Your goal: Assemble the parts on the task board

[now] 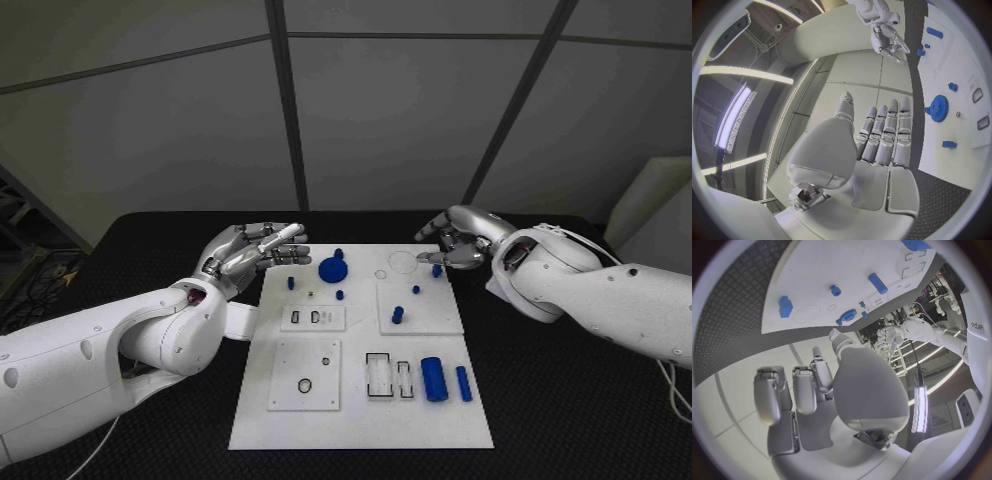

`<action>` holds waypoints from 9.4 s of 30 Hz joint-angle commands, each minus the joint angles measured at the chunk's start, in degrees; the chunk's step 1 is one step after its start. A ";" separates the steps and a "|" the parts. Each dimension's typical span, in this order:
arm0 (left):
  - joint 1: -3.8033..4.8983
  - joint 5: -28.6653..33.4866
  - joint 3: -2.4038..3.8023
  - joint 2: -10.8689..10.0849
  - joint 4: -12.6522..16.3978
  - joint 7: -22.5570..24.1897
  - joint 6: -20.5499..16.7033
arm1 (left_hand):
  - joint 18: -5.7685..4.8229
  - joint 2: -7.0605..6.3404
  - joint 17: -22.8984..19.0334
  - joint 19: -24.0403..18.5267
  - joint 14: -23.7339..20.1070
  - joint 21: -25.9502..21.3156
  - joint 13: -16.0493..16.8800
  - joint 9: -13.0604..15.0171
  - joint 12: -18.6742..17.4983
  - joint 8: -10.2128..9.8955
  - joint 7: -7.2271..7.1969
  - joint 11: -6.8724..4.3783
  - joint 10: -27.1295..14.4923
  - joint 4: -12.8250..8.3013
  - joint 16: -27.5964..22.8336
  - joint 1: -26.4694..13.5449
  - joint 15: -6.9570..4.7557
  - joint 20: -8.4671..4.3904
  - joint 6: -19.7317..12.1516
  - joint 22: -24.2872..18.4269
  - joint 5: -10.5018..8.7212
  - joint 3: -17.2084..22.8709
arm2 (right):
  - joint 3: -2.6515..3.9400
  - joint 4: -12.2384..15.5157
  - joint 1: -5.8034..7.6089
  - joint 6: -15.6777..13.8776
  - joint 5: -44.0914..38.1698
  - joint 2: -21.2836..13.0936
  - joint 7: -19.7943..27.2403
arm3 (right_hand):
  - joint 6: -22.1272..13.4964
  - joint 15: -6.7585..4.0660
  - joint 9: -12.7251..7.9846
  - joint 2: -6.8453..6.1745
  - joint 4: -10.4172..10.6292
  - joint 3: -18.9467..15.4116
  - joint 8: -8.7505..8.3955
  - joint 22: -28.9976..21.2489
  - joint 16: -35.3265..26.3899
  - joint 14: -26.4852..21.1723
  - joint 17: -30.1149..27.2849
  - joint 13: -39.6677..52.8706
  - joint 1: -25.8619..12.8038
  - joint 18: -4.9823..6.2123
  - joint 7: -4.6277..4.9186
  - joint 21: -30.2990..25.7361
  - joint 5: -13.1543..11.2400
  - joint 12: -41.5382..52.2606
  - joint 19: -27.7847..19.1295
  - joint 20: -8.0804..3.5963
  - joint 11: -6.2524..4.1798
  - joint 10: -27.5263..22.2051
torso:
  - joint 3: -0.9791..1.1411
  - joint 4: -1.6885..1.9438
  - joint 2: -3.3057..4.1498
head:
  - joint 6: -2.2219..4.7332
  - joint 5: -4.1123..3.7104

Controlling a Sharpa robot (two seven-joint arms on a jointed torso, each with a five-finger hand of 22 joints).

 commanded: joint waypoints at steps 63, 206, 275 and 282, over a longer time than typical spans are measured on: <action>-0.33 -0.02 0.03 1.65 -2.22 0.58 1.56 | -1.16 0.75 -0.11 0.04 0.15 0.22 0.00 -0.09 -0.19 -0.24 0.61 -0.03 0.46 -0.28 -0.42 0.07 0.22 -0.08 0.31 -0.10 0.37 -0.16 | -0.03 -12.71 -4.42 5.71 7.86 2.88 9.61 | 2.64 -0.14 -0.18 1.18 -1.71 0.75 0.83 15.07 0.21 3.93 5.54 1.23 2.64 -0.42 -0.29 0.31 0.10 0.24 5.94 -0.19 -0.43 0.07 | 0.67 -0.29 -0.14 | -1.28 -1.10; -0.02 0.00 0.04 2.65 -4.35 -0.18 1.98 | -1.18 1.02 -0.17 -0.08 0.01 0.16 0.00 -0.10 -0.31 -0.32 0.60 -0.03 0.55 -0.50 -0.66 0.11 0.27 -0.06 0.39 -0.19 0.36 -0.25 | -1.70 3.01 -7.62 4.01 -10.35 19.55 -17.58 | 3.61 -0.52 1.58 2.06 -5.80 2.60 -0.17 15.07 -0.35 3.79 4.98 0.63 -0.38 -0.42 -0.49 0.31 1.19 -1.24 5.94 -0.71 -0.68 -0.69 | 0.03 0.54 -1.47 | -4.77 2.18; 8.22 -49.55 -2.65 7.98 -11.25 -46.57 24.20 | -7.43 7.68 75.79 31.05 27.29 58.33 64.36 33.97 53.49 17.33 -8.77 -10.85 21.97 5.11 73.89 -6.87 -11.92 -11.80 2.52 60.28 1.99 -6.75 | 2.44 17.64 -2.17 3.93 9.02 -8.82 -6.15 | -0.50 -0.08 1.73 -0.23 -0.01 -0.83 0.64 7.52 -5.78 2.03 -2.15 -3.98 1.22 1.45 -0.10 -4.67 -0.97 -6.84 1.12 -0.18 -0.25 -3.90 | 1.56 0.43 -4.83 | -6.36 2.63; 10.74 -53.10 -6.63 12.61 -14.15 -52.51 25.89 | -8.18 6.94 79.56 32.83 28.76 60.23 66.50 36.41 54.58 16.82 -8.70 -10.75 23.40 6.86 76.77 -7.68 -11.78 -11.60 2.93 64.42 0.32 -7.95 | 2.44 17.08 -2.10 3.95 8.28 -8.58 -7.07 | -0.43 -0.09 1.74 -0.24 0.05 -0.85 0.64 7.48 -5.84 2.03 -2.23 -3.93 1.18 1.46 -0.12 -4.71 -0.89 -6.76 1.10 -0.19 -0.26 -3.84 | 1.55 0.22 -4.67 | -6.45 2.87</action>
